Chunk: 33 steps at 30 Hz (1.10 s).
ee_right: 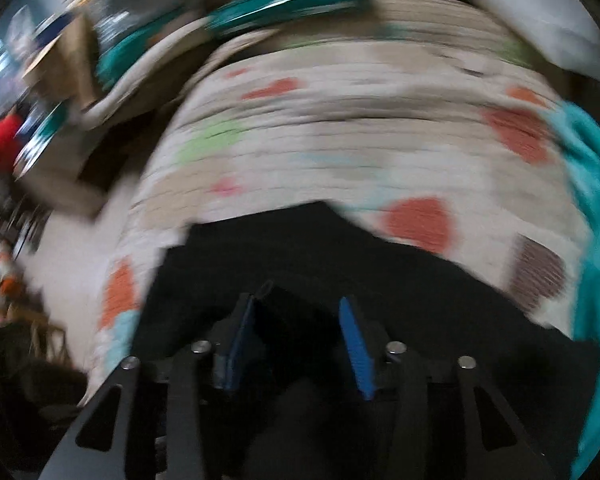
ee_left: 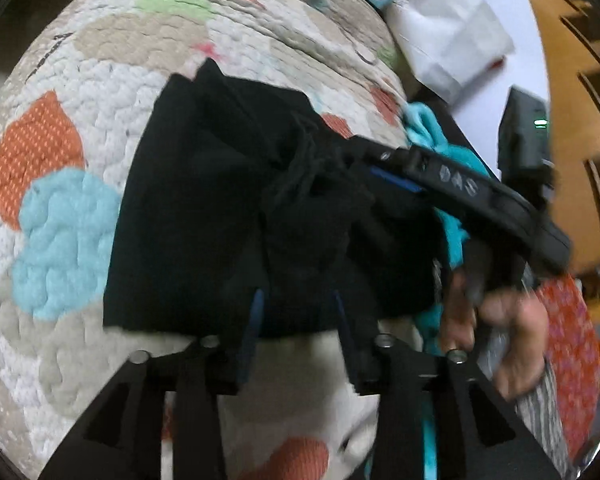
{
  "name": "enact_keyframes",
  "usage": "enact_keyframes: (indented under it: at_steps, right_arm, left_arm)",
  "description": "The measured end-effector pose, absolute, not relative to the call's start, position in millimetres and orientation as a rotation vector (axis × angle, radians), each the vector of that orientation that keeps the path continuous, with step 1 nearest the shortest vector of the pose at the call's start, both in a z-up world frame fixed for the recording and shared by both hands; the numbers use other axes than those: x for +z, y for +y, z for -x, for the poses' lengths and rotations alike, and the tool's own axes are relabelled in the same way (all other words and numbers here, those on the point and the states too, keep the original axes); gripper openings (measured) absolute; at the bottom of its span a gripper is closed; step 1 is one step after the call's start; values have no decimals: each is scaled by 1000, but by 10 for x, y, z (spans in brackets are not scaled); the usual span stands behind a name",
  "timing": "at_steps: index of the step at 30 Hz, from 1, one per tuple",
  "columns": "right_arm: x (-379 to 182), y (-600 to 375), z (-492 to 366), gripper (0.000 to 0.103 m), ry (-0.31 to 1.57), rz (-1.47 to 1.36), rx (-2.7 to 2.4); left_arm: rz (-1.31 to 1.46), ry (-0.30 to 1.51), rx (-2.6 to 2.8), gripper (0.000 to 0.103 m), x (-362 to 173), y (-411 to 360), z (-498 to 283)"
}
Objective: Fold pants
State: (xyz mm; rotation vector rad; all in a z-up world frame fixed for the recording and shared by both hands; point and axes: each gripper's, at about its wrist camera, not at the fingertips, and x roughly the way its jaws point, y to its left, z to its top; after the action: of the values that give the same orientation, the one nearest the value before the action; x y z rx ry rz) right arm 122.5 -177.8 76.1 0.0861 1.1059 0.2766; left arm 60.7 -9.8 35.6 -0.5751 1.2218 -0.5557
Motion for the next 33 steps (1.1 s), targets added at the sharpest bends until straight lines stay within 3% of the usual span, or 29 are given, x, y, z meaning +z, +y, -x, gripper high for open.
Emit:
enact_keyframes:
  at_steps: [4,8,12,16,18,19,22,24,26,28,29,30,31,32,33]
  right_arm:
    - [962,-2164,-1141,52,1005,-115,128]
    - [1218,-1958,-1043,52,926,-217,324]
    - [1088,-1448,-1043,52,1014,-270,565]
    - [610,-1418,-1139,51,1172,-224,421]
    - [474,-1543,-1150,39,1209,-167,294]
    - [502,-1581,-1157,40,1201,-174,294]
    - [732,-1453,-1180,46,1146,-64,284]
    - [870,-1193,-1244,67,1104,45,340]
    - [939,-966,-1364,78,1087,105,405]
    - [886,-675,-1544,84,1120,147,466]
    - [818,-561,-1607,84,1149,161,479]
    - [714,-428,-1678,82,1195,185,495]
    - [559,-300,-1720,73,1257,229,507]
    - [426,-209,-1723,32,1311,280,501]
    - [348,-133,-1703,30,1333,338,475]
  left_arm:
    - [605,1196,-562,40,413,183,-524]
    - [742,1161,-441,42,347,590,-615]
    - [753,1128,-323,45,294,774,-749]
    - [754,1137,-332,46,234,727,-847]
    - [736,1138,-359,46,188,599,-925]
    - [724,1140,-373,46,168,549,-945]
    - [680,1154,-407,48,80,407,-968]
    - [662,1135,-426,53,49,345,-965]
    - [625,1118,-437,53,54,299,-956]
    - [580,1112,-432,39,73,269,-946]
    - [544,1117,-410,19,61,250,-948]
    - [514,1125,-395,14,36,249,-947]
    - [522,1122,-399,14,21,284,-932]
    - [536,1127,-394,12,16,315,-926]
    - [551,1135,-392,12,21,342,-929]
